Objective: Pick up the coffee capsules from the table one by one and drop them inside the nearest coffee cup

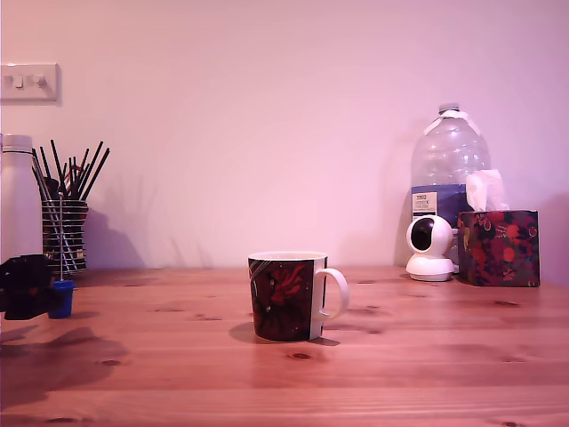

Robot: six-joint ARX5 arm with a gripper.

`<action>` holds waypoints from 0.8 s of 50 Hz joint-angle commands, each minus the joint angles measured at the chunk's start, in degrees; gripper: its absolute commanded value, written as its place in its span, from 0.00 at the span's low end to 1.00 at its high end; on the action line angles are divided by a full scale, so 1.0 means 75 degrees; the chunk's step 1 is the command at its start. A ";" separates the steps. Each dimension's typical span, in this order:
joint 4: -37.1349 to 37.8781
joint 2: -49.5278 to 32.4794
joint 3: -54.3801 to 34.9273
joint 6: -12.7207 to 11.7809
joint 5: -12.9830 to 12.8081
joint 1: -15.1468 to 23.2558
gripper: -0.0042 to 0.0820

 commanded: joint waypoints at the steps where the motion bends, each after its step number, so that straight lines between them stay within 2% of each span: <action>1: 0.0009 0.0026 0.0047 0.0038 -0.0073 -0.0003 0.69; 17: 0.0035 0.0810 0.0615 0.0035 -0.0102 -0.0023 0.69; 40: -0.0093 0.1204 0.1422 0.0038 -0.0105 -0.0020 0.69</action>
